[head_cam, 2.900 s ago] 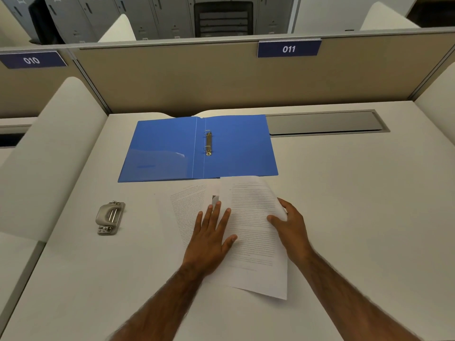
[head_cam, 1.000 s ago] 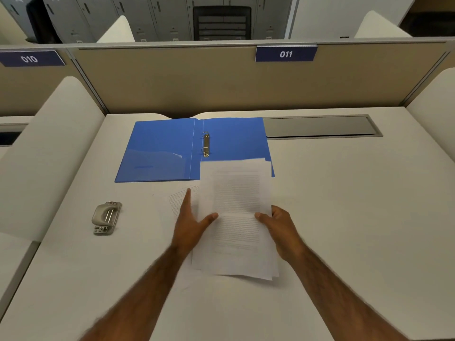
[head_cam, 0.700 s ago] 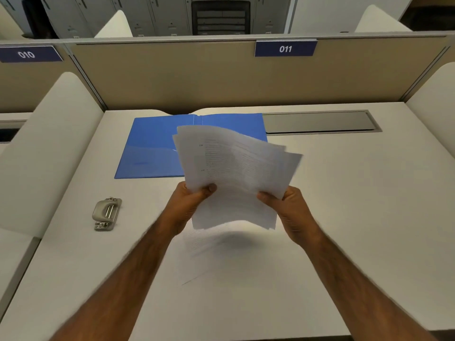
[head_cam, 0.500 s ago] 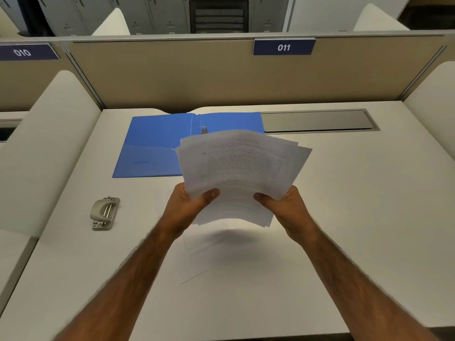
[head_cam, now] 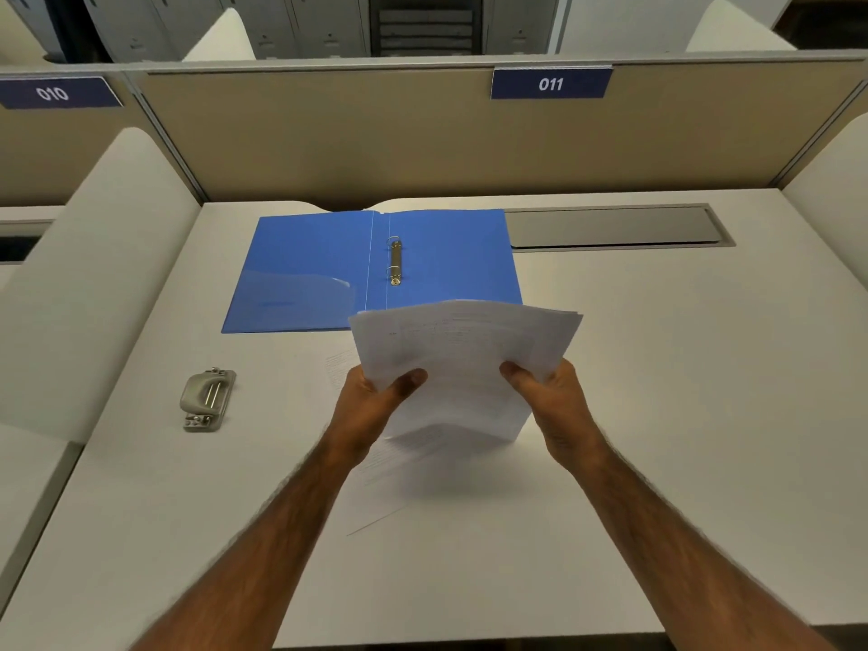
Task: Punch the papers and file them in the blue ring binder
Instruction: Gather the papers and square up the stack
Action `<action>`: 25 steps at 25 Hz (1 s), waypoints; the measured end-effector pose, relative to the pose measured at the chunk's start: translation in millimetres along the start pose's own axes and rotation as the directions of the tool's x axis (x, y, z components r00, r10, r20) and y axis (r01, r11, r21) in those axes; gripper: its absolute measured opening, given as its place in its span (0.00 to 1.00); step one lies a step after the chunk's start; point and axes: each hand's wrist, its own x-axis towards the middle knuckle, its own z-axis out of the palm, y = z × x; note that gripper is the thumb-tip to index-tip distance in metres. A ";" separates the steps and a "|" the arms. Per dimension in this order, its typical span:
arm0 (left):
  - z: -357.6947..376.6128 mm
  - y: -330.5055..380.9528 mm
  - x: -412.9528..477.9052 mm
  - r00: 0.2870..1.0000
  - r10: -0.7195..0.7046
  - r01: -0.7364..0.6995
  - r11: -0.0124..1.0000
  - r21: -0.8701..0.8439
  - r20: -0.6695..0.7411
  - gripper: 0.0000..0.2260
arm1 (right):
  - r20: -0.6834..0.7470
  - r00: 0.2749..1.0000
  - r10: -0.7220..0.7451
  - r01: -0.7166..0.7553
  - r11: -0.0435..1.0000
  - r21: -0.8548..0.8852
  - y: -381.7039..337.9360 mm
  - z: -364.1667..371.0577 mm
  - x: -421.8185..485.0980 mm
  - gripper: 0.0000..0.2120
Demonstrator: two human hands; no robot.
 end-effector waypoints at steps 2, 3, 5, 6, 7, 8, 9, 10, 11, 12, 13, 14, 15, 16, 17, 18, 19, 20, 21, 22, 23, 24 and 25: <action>3.6 -8.9 1.2 0.998 -0.026 0.029 0.999 0.045 -0.058 0.21 | -0.072 0.997 0.017 -0.021 0.998 -0.053 10.1 1.9 -2.3 0.09; 4.5 -7.7 2.6 0.995 -0.014 0.021 0.997 0.072 -0.099 0.20 | -0.115 0.993 -0.009 0.000 0.997 -0.078 12.7 2.4 -0.8 0.08; 2.0 -2.7 6.0 0.984 -0.005 0.019 0.997 0.072 -0.177 0.18 | -0.153 0.987 -0.045 0.026 0.992 -0.123 15.3 4.7 6.4 0.07; -2.0 -0.8 6.1 0.981 -0.006 0.016 0.999 0.048 -0.192 0.17 | -0.143 0.989 -0.047 0.025 0.989 -0.148 15.4 7.8 10.3 0.05; -8.1 -1.5 5.9 0.979 -0.017 0.024 0.999 0.034 -0.202 0.17 | -0.125 0.992 -0.035 0.011 0.982 -0.187 16.8 12.7 14.7 0.04; -14.4 -3.4 4.8 0.976 -0.035 0.043 0.999 0.033 -0.216 0.16 | -0.110 0.994 -0.007 -0.018 0.973 -0.229 19.6 19.4 19.5 0.04; -21.6 -7.9 3.9 0.970 -0.050 0.062 0.997 0.043 -0.238 0.16 | -0.096 0.995 0.021 -0.047 0.960 -0.275 24.1 27.5 25.3 0.04; -27.7 -14.1 3.0 0.962 -0.063 0.079 0.996 0.050 -0.266 0.15 | -0.080 0.996 0.046 -0.069 0.945 -0.321 28.8 36.1 31.0 0.04; -32.8 -21.2 2.3 0.951 -0.070 0.094 0.993 0.065 -0.300 0.15 | -0.064 0.996 0.059 -0.079 0.927 -0.366 33.8 44.9 35.9 0.04; -37.8 -28.9 1.9 0.939 -0.070 0.108 0.990 0.096 -0.337 0.16 | -0.049 0.997 0.067 -0.081 0.911 -0.405 39.5 53.1 40.7 0.05; -41.4 -35.5 1.2 0.926 -0.060 0.123 0.981 0.147 -0.373 0.16 | -0.030 0.997 0.070 -0.076 0.893 -0.444 45.8 60.4 45.5 0.05; -44.9 -41.5 0.4 0.911 -0.052 0.149 0.967 0.208 -0.410 0.18 | -0.007 0.997 0.078 -0.071 0.868 -0.491 52.1 67.9 50.0 0.05; -47.6 -47.4 -0.2 0.897 -0.044 0.176 0.948 0.264 -0.440 0.20 | 0.024 0.995 0.092 -0.064 0.838 -0.543 57.1 74.5 53.2 0.05; -50.0 -52.4 -1.3 0.885 -0.035 0.200 0.929 0.311 -0.463 0.23 | 0.057 0.992 0.110 -0.054 0.802 -0.595 62.2 80.3 55.8 0.05; -52.3 -57.0 -2.1 0.879 -0.029 0.215 0.914 0.344 -0.475 0.26 | 0.086 0.988 0.130 -0.046 0.772 -0.633 67.6 85.3 58.0 0.05; -54.2 -60.7 -2.9 0.880 -0.021 0.223 0.901 0.373 -0.475 0.30 | 0.105 0.984 0.147 -0.041 0.750 -0.660 71.7 89.2 59.8 0.06; -56.3 -64.5 -3.0 0.884 -0.014 0.229 0.884 0.408 -0.467 0.33 | 0.118 0.980 0.159 -0.037 0.735 -0.677 74.8 92.3 61.4 0.06; -57.6 -68.0 -2.4 0.889 -0.005 0.241 0.856 0.458 -0.458 0.36 | 0.127 0.978 0.167 -0.032 0.715 -0.698 76.6 94.4 63.1 0.07; -58.8 -72.1 -1.3 0.891 0.008 0.260 0.810 0.525 -0.454 0.37 | 0.133 0.976 0.173 -0.024 0.690 -0.724 78.5 95.4 64.8 0.08; -60.0 -76.4 0.1 0.891 0.024 0.283 0.751 0.596 -0.453 0.37 | 0.141 0.974 0.175 -0.008 0.656 -0.754 79.3 96.0 65.9 0.08; -61.0 -80.2 1.7 0.892 0.045 0.298 0.690 0.660 -0.450 0.35 | 0.153 0.973 0.174 0.011 0.623 -0.782 79.9 95.6 66.8 0.09; -62.4 -83.4 3.1 0.895 0.063 0.304 0.637 0.709 -0.441 0.33 | 0.172 0.970 0.173 0.038 0.592 -0.805 80.1 94.9 67.2 0.10; -63.2 -85.4 4.9 0.902 0.073 0.302 0.600 0.741 -0.427 0.30 | 0.202 0.963 0.176 0.072 0.554 -0.829 80.6 93.7 68.3 0.12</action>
